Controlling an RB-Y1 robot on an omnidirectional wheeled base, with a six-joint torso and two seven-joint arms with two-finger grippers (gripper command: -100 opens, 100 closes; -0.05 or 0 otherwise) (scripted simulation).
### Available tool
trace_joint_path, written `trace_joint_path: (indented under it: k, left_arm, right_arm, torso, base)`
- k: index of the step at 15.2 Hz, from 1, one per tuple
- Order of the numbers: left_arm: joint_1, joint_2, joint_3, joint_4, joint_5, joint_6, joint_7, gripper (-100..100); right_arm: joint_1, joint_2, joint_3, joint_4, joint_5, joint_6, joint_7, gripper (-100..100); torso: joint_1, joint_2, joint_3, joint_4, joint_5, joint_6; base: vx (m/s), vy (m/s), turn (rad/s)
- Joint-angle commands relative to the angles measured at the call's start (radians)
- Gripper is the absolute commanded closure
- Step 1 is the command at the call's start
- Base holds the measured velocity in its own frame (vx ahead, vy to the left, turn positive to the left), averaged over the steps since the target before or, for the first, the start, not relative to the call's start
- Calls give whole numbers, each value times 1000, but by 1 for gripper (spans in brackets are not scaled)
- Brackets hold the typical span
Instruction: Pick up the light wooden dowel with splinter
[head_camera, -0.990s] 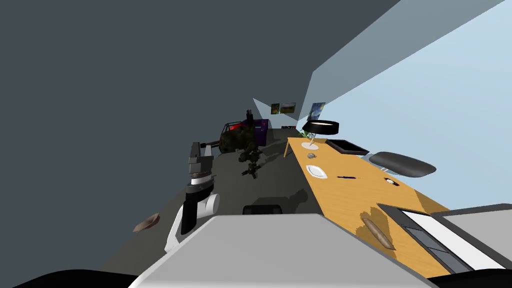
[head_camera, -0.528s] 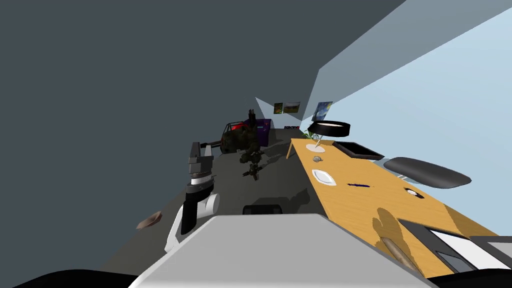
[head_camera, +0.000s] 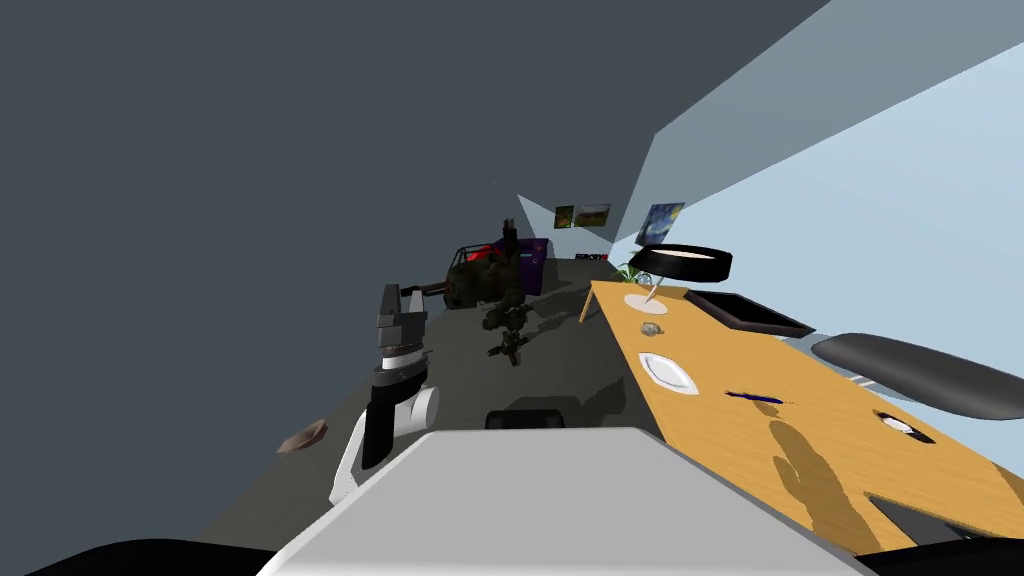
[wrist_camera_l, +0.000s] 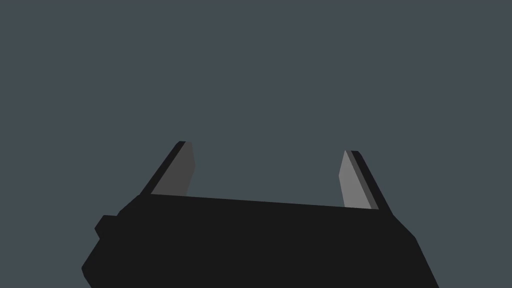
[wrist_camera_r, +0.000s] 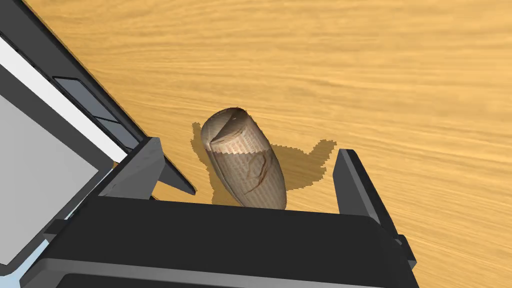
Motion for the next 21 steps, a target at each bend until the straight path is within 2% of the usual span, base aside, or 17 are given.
trace_joint_path:
  k: [1,2,4,6,9,10,12,13,14,15,16,18,21]
  left_arm:
    - [0,0,0,0,0,0,0,0]
    - [0,0,0,0,0,0,0,0]
    - [0,0,0,0,0,0,0,0]
    - [0,0,0,0,0,0,0,0]
    - [0,0,0,0,0,0,0,0]
    - [0,0,0,0,0,0,0,0]
    - [0,0,0,0,0,0,0,0]
    - [0,0,0,0,0,0,0,0]
    - [0,0,0,0,0,0,0,0]
    - [0,0,0,0,0,0,0,0]
    - [0,0,0,0,0,0,0,0]
    - [0,0,0,0,0,0,0,0]
    - [0,0,0,0,0,0,0,0]
  right_arm:
    - [0,9,11,50,3,13,24,-100]
    - [-2,13,29,88,2,25,39,-100]
    - [-2,13,29,90,2,25,39,-100]
    - [-8,25,60,151,0,45,64,-100]
    - [-8,25,60,151,0,45,64,-100]
    - [-15,44,86,194,-2,59,83,-100]
    - [-29,77,112,222,-3,68,100,-100]
    - [-29,77,112,222,-3,68,100,-100]
    - [-29,77,112,249,-3,68,100,-100]
    - [-29,77,112,222,-3,68,100,-100]
    - [-30,76,109,237,-1,59,102,-100]
    - [-74,117,102,261,19,95,100,-100]
    - [-68,110,106,251,14,98,98,-100]
  torso:
    - [0,0,0,0,0,0]
    - [0,0,0,0,0,0]
    - [-2,-2,-1,0,0,0]
    - [-1,1,1,0,0,0]
    - [-1,2,1,0,0,0]
    - [0,4,2,1,0,0]
    - [-1,3,2,1,0,0]
    - [-2,1,1,1,-1,0]
    - [-3,1,1,0,-1,0]
    - [-3,2,1,0,-1,1]
    - [-1,4,2,1,-1,0]
    - [-1,8,5,2,0,0]
    - [-3,15,9,3,-1,0]
  base:
    - [107,-17,84]
    - [143,-39,176]
    - [128,-42,78]
    - [104,-25,80]
    - [75,-28,40]
    - [64,-22,74]
    - [108,-64,145]
    - [108,-81,70]
    - [80,-55,12]
    - [41,-33,-21]
    - [17,-16,-7]
    - [-68,-63,75]
    - [-86,-64,36]
